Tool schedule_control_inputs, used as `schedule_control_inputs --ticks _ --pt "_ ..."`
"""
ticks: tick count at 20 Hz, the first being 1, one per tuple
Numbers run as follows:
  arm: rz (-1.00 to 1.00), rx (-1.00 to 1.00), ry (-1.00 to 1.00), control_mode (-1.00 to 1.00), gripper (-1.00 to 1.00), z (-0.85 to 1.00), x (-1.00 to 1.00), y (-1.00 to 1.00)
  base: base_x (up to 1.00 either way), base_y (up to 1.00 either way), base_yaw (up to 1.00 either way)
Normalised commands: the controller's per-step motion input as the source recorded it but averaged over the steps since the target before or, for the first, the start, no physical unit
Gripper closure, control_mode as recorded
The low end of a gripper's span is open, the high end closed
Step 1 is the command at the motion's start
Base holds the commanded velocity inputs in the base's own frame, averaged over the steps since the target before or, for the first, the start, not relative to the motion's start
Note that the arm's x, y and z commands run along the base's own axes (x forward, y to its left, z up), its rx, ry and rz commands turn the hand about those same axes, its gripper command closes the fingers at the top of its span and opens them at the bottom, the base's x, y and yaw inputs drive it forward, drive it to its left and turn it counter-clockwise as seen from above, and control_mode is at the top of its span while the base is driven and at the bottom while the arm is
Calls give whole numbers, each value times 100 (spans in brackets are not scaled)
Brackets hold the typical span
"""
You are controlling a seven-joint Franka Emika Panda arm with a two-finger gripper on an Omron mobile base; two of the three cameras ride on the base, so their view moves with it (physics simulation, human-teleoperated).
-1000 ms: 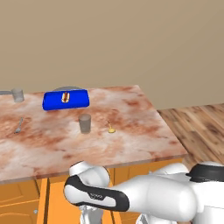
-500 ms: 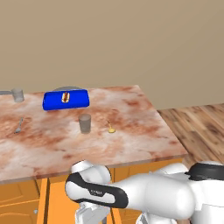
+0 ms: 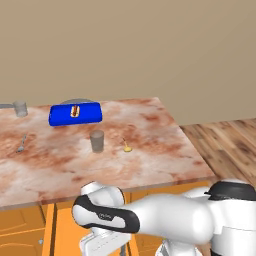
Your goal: Take the tongs from the drawer on the left and place them on the dining counter next to the tray containing the hot dog.
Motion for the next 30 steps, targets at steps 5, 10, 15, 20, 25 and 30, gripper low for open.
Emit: schedule_control_inputs --ticks 5,10,15,20,25,30 --pt "-19 -26 -11 -100 -100 0 5 0 0 0 0" --pt "-18 -25 -21 -100 -100 0 0 0 0 0 0" --pt "-17 -22 -21 -100 -100 0 0 0 0 0 0" --pt "-16 -13 -20 -100 -100 0 5 0 0 0 0" --pt "-11 -6 -24 -100 -100 -11 15 0 0 0 0" --pt "-1 -1 -20 -100 -100 -23 27 0 0 0 0"
